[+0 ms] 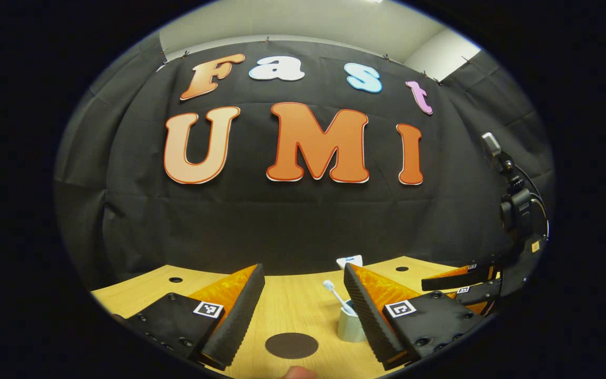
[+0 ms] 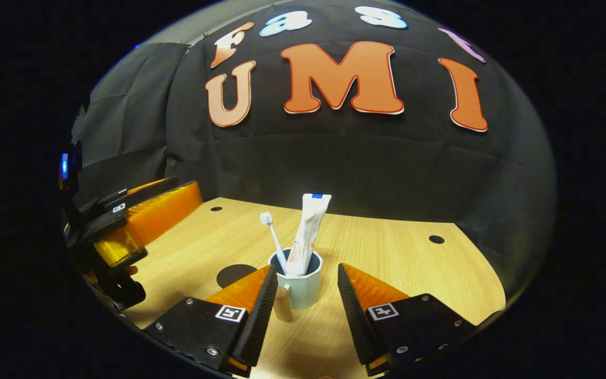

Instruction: Put the toothbrush and toothpaste on the desktop into the cup, then pick up the cup and place it on the coaster on the desktop.

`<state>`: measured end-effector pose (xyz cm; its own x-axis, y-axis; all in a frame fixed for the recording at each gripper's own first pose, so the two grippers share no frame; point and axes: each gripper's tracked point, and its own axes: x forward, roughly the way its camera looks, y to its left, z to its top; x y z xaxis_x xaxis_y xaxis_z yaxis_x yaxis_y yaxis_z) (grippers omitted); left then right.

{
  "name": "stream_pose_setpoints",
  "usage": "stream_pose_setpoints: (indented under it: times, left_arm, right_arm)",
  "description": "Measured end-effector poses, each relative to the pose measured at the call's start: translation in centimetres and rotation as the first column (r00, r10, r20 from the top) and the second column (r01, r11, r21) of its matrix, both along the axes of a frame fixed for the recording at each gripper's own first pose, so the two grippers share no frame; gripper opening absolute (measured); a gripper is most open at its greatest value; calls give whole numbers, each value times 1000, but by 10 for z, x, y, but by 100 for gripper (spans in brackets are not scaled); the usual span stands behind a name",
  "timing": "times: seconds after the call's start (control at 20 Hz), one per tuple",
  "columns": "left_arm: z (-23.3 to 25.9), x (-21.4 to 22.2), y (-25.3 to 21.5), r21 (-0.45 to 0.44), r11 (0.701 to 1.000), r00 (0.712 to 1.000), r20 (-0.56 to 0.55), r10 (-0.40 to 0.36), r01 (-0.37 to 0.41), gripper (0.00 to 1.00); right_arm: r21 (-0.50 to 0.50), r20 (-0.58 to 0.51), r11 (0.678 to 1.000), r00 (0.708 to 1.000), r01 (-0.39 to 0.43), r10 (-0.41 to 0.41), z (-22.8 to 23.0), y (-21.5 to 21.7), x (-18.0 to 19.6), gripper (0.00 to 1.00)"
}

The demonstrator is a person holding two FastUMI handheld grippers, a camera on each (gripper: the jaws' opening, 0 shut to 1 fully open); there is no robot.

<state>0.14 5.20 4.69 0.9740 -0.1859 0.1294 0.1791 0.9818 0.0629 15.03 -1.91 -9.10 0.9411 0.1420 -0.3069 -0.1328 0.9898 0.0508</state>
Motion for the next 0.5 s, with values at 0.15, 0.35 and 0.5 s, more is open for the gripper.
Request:
stream_pose_setpoints:
  times: [0.15, 0.35, 0.5]
  left_arm:
    - [-2, -9, 18, -4, 1000, 1000, -6, 26, -26, 97]
    - [-17, -19, 34, -55, 998, 999, -40, 12, -15, 94]
    - [-27, -23, 51, -53, 998, 998, -61, 34, -38, 96]
  right_arm:
    - [28, -88, 1000, 996, -11, 13, -11, 9, 4, 65]
    - [43, -179, 999, 983, -23, 31, -12, 19, 11, 70]
    - [8, -245, 1000, 969, -26, 27, -17, 24, 16, 70]
